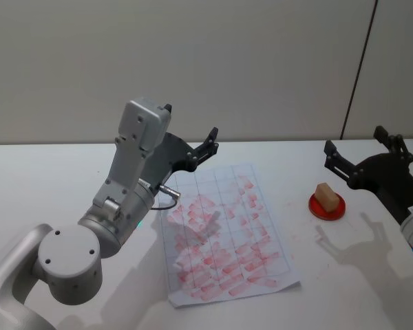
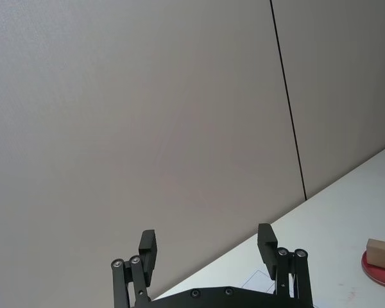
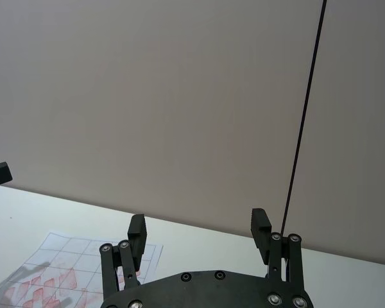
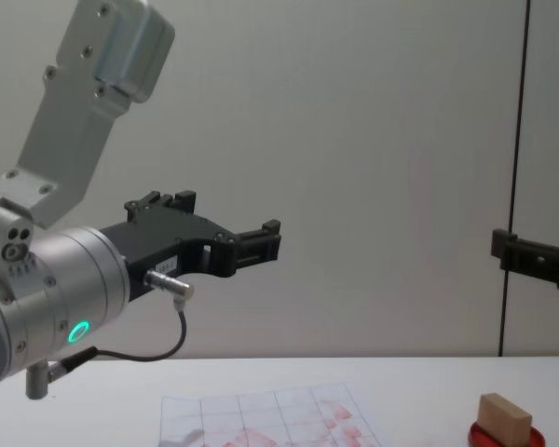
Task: Use the one hand to pick up the stamp and affix it onto the A4 paper.
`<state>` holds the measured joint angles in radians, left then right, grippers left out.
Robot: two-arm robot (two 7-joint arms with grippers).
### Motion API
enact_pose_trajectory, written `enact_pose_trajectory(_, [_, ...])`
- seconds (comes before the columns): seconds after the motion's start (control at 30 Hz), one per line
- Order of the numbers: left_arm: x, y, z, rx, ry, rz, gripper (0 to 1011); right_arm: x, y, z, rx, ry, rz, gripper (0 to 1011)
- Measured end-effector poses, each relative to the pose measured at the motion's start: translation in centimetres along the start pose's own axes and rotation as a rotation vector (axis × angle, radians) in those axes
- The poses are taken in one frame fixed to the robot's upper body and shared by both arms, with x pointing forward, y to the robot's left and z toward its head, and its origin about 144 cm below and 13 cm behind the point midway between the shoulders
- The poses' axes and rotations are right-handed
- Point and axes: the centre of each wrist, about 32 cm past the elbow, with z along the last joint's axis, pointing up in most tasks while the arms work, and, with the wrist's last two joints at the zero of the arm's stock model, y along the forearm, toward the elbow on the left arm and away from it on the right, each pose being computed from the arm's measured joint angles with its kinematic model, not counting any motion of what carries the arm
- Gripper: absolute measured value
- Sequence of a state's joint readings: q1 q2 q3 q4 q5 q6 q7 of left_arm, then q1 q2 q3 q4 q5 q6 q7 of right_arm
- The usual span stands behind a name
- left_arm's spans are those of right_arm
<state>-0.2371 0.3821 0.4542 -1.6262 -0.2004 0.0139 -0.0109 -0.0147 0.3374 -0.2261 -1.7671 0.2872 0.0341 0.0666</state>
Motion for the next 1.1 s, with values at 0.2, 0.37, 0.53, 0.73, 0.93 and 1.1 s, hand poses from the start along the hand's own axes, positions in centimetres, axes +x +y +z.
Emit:
enact_pose_trajectory(0.2, [0.00,0.00,0.00,0.000,0.000,0.000,1001,0.00,0.00,0.00,0.000,0.000,0.000,1001])
enact_pose_trajectory(0.37, [0.00,0.00,0.00,0.000,0.000,0.000,1001,0.01,0.00,0.00,0.000,0.000,0.000,1001])
enact_pose_trajectory(0.53, [0.00,0.00,0.00,0.000,0.000,0.000,1001,0.01,0.00,0.00,0.000,0.000,0.000,1001])
enact_pose_trajectory(0.73, [0.00,0.00,0.00,0.000,0.000,0.000,1001,0.01,0.00,-0.01,0.000,0.000,0.000,1001])
enact_pose_trajectory(0.93, [0.00,0.00,0.00,0.000,0.000,0.000,1001,0.01,0.00,-0.01,0.000,0.000,0.000,1001])
enact_pose_trajectory(1.1, [0.00,0.00,0.00,0.000,0.000,0.000,1001,0.01,0.00,-0.01,0.000,0.000,0.000,1001])
